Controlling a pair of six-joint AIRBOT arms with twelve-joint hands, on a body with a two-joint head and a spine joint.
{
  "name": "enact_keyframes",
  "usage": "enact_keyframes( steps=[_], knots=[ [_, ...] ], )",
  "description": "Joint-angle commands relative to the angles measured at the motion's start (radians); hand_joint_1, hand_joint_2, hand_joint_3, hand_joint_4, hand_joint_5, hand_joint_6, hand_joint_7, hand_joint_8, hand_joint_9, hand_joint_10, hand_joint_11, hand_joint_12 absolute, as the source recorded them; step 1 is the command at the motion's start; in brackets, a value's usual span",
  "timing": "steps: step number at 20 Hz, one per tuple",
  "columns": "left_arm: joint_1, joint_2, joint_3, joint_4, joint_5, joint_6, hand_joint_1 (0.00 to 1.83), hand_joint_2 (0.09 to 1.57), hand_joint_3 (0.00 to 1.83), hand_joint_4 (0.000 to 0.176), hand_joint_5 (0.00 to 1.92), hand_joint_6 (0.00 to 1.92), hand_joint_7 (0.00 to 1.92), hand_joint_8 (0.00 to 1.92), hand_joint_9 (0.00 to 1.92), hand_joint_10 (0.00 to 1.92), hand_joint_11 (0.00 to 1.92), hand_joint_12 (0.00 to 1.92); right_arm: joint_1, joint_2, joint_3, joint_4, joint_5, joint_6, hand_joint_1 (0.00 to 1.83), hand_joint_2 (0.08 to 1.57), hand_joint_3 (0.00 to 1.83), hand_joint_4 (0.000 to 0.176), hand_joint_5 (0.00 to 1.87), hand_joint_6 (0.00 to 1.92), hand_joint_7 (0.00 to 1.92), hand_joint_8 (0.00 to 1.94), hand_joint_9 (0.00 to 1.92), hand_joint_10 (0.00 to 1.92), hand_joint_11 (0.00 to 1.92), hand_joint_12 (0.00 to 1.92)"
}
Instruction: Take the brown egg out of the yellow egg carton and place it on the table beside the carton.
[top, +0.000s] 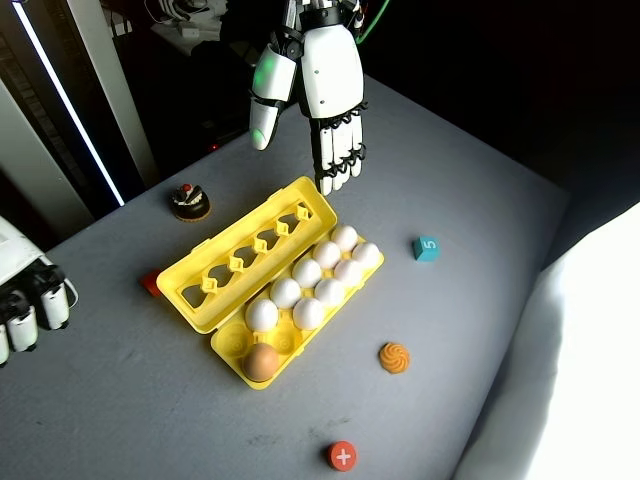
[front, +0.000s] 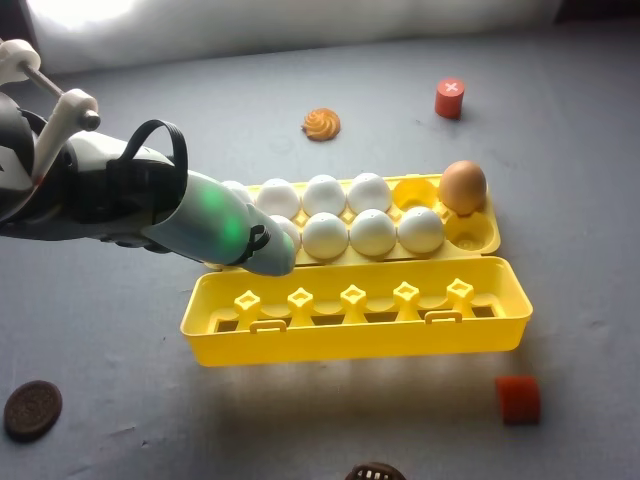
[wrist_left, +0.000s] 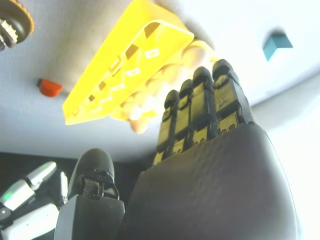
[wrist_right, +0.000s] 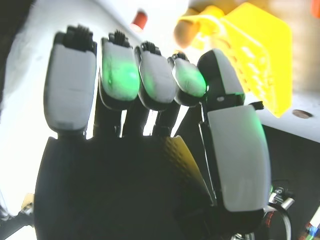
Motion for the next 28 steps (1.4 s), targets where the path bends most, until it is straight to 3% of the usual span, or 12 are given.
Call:
enact_keyframes(
  steps=[1,2,3,12,17,19,22,23,24,25,28],
  knots=[
    [-0.007,0.006,-0.001,0.031,-0.036,-0.005,0.0,1.15,0.19,0.0,0.05,0.03,0.01,0.01,0.0,0.02,0.0,0.02,0.004,0.003,0.001,-0.053,0.049,-0.011,0.0,1.1,0.13,0.0,0.09,0.06,0.05,0.06,0.0,0.05,0.0,0.06],
    [-0.007,0.006,-0.001,0.031,-0.036,-0.005,0.0,1.15,0.19,0.0,0.05,0.03,0.01,0.01,0.0,0.02,0.0,0.02,0.006,0.002,0.001,-0.041,0.047,-0.014,0.0,1.1,0.13,0.0,0.09,0.06,0.05,0.06,0.0,0.05,0.0,0.06],
    [-0.007,0.006,-0.001,0.031,-0.036,-0.005,0.0,1.2,0.04,0.0,0.05,0.0,0.0,0.0,0.0,0.0,0.0,0.0,0.008,0.0,0.001,-0.037,0.047,-0.018,0.0,1.11,0.03,0.0,0.12,0.01,0.07,0.01,0.02,0.01,0.01,0.01],
    [-0.007,0.006,0.001,0.032,-0.037,-0.005,0.0,1.19,0.01,0.0,0.06,0.01,0.02,0.01,0.0,0.0,0.0,0.0,0.056,-0.027,0.016,-0.031,0.1,-0.052,0.0,1.13,0.01,0.0,0.12,0.01,0.08,0.0,0.04,0.01,0.03,0.02],
    [-0.007,0.006,0.001,0.032,-0.037,-0.005,0.0,1.21,0.02,0.0,0.05,0.0,0.01,0.0,0.0,0.0,0.0,0.0,0.096,-0.109,0.116,-0.045,0.063,-0.05,0.14,1.08,0.0,0.0,0.11,0.0,0.09,0.01,0.05,0.01,0.04,0.04],
    [-0.007,0.006,0.001,0.032,-0.037,-0.005,0.0,1.2,0.01,0.0,0.06,0.01,0.02,0.01,0.0,0.0,0.01,0.0,0.074,-0.168,0.175,-0.135,0.064,-0.029,0.14,1.01,0.0,0.0,0.13,0.01,0.08,0.0,0.05,0.0,0.04,0.07],
    [-0.007,0.006,0.001,0.032,-0.037,-0.005,0.0,1.2,0.01,0.0,0.07,0.01,0.02,0.01,0.0,0.0,0.0,0.0,0.069,-0.248,0.275,-0.175,0.063,0.028,0.03,0.86,0.0,0.0,0.19,0.02,0.02,0.0,0.0,0.0,0.01,0.02],
    [-0.007,0.006,0.001,0.032,-0.037,-0.005,0.0,1.2,0.01,0.0,0.05,0.0,0.01,0.0,0.0,0.0,0.0,0.0,0.069,-0.276,0.307,-0.176,0.053,0.032,0.1,0.84,0.0,0.012,0.27,0.01,0.03,0.0,0.0,0.0,0.0,0.03],
    [-0.007,0.006,0.001,0.032,-0.037,-0.005,0.0,1.19,0.0,0.0,0.06,0.01,0.02,0.0,0.0,0.0,0.01,0.0,0.069,-0.294,0.328,-0.176,0.043,0.037,0.1,0.85,0.0,0.043,0.33,0.03,0.05,0.01,0.0,0.0,0.0,0.0],
    [-0.007,0.006,0.001,0.032,-0.037,-0.005,0.0,1.19,0.0,0.0,0.06,0.0,0.01,0.0,0.0,0.0,0.0,0.0,0.068,-0.308,0.344,-0.176,0.034,0.042,0.15,0.84,0.0,0.047,0.41,0.02,0.1,0.0,0.0,0.0,0.0,0.0],
    [-0.007,0.006,0.001,0.032,-0.037,-0.005,0.0,1.19,0.0,0.0,0.06,0.0,0.0,0.0,0.0,0.0,0.0,0.0,0.068,-0.366,0.407,-0.176,0.016,0.059,0.22,0.88,0.01,0.086,0.66,0.02,0.17,0.0,0.0,0.0,0.0,0.0]
  ],
)
